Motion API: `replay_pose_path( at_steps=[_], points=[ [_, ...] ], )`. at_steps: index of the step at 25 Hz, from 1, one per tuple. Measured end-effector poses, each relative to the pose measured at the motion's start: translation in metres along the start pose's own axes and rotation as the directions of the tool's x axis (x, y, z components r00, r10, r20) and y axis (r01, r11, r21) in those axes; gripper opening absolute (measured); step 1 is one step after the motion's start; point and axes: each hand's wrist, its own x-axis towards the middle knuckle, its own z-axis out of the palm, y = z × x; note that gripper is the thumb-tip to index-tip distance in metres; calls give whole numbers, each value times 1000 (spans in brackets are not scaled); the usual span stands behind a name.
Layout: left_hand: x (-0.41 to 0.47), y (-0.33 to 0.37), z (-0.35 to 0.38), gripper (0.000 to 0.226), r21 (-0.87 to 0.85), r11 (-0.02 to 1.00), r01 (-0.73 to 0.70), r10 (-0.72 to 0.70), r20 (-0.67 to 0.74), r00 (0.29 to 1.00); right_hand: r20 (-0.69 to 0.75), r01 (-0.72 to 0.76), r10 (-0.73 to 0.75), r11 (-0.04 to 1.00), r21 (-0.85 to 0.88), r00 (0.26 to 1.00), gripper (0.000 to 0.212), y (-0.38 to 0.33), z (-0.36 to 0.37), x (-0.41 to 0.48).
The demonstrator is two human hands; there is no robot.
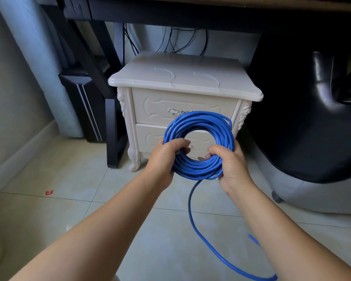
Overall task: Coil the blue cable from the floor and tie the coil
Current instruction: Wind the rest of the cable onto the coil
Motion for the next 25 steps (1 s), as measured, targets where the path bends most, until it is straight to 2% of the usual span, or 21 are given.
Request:
replay_pose_path(
  at_steps=[3,5,6,8,10,11,13,15,18,21,25],
  points=[
    [2,14,-5,22,222,975,31,-47,68,997,0,47,-47,997,-62,999,41,-8,-2,5],
    [4,23,-10,31,308,948,-83,43,133,990,44,85,-81,990,-115,996,45,-15,-2,6],
    [5,26,-12,44,351,920,-176,120,175,977,79,111,-99,981,-159,992,46,-18,-3,5],
    [8,27,-16,71,524,765,-375,266,274,924,181,222,-166,908,-356,969,50,-23,-5,4],
    [7,25,-17,79,694,510,-508,334,385,860,320,352,-193,737,-576,928,54,-26,-6,3],
    [7,23,-16,80,736,417,-533,336,420,843,364,385,-179,665,-640,914,53,-26,-4,3],
    [4,20,-12,78,769,332,-546,326,450,832,392,394,-140,594,-701,909,55,-23,-3,1],
    [3,17,-9,68,794,289,-536,345,435,831,387,389,-135,582,-714,912,57,-18,-3,-1],
    [5,15,-8,55,795,314,-518,367,402,839,376,381,-146,619,-687,915,59,-17,-2,-1],
    [4,13,-7,57,757,421,-500,381,352,855,347,325,-105,667,-671,932,57,-22,-5,1],
    [4,15,-6,64,656,607,-449,390,245,887,329,176,15,823,-540,944,46,-19,-12,3]
  ],
)
